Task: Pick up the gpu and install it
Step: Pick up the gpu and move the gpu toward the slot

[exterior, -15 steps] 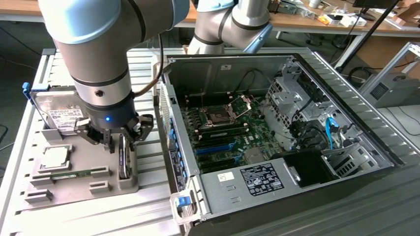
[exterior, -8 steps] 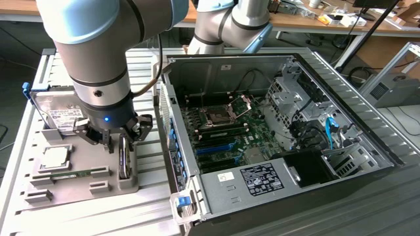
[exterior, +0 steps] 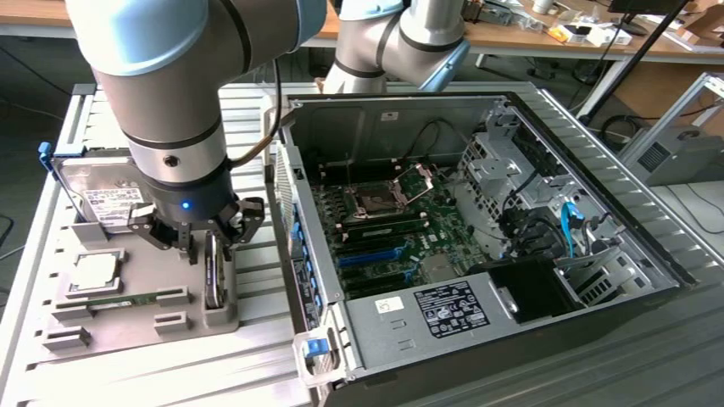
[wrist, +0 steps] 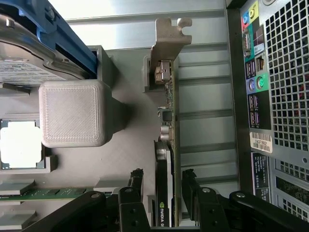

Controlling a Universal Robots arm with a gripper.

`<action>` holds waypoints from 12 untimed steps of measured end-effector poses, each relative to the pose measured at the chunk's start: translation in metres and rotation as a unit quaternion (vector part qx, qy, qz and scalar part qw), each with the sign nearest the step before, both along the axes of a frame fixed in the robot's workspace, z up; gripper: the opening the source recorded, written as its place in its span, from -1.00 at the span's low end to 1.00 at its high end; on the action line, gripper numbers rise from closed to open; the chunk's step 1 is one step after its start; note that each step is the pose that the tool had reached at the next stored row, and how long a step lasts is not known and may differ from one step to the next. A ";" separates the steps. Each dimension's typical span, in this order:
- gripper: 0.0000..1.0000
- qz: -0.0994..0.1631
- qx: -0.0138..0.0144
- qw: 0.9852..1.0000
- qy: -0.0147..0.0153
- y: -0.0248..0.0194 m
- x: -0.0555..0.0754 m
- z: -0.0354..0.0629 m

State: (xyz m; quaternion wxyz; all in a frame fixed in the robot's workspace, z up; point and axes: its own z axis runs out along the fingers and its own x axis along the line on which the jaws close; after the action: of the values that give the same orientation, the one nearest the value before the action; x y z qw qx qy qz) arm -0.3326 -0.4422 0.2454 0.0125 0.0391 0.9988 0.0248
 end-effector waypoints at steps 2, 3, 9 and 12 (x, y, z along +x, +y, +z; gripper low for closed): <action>-0.09 0.000 0.000 1.000 0.000 0.0000 0.000 0.0000; -0.09 0.000 0.000 1.000 0.000 0.0000 0.000 0.0001; -0.26 0.000 0.000 1.000 0.000 0.0000 0.000 0.0000; -0.26 0.000 0.000 1.000 0.000 0.0000 0.000 0.0001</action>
State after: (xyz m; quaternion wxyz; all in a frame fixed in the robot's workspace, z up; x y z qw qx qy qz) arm -0.3326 -0.4422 0.2455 0.0125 0.0391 0.9988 0.0247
